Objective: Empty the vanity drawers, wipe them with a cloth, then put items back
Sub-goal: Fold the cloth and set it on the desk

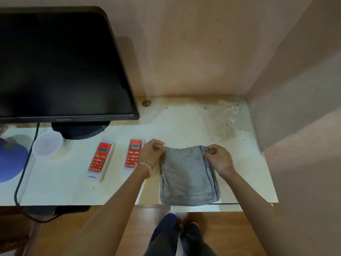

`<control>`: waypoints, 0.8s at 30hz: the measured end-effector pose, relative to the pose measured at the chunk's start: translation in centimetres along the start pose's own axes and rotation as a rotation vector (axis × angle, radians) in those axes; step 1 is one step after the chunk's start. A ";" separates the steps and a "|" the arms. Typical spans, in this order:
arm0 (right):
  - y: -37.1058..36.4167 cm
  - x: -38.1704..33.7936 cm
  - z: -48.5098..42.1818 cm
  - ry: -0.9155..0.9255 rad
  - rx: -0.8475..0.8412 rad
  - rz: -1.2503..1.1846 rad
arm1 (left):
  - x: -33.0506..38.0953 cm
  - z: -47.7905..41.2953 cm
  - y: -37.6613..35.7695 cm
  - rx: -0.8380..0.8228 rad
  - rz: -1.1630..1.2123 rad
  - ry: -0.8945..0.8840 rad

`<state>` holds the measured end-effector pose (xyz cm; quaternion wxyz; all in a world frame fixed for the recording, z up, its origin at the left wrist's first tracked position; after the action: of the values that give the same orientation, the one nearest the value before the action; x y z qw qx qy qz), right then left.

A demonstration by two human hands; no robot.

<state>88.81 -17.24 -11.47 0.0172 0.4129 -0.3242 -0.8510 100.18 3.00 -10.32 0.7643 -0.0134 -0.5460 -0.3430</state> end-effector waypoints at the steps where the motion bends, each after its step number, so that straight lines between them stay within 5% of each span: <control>1: 0.0 0.0 -0.1 -0.010 0.014 0.003 | 0.2 -0.2 0.0 0.002 0.014 -0.014; 9: 0.9 -0.5 0.4 -0.013 0.019 0.033 | 0.7 -0.4 0.3 0.056 -0.093 -0.126; 18: 5.9 -3.9 5.2 0.410 0.184 0.194 | 3.8 4.0 2.2 0.126 -0.736 -0.508; 24: 7.7 -3.4 9.5 0.524 0.238 0.293 | 6.4 7.6 2.5 0.240 -0.925 -0.668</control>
<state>82.44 -17.16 -0.46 0.1741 0.5659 -0.4620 -0.6603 96.29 4.69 -0.98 0.3177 0.2057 -0.7416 -0.5539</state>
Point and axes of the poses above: each hand's wrist, its own z-axis away from the middle knuckle, its own y-axis out of the back of the hand, x = y × z, the point moved 1 cm from there along -z, towards the middle knuckle, and after that the axes turned 6 degrees about -x, right-handed, at the moved point
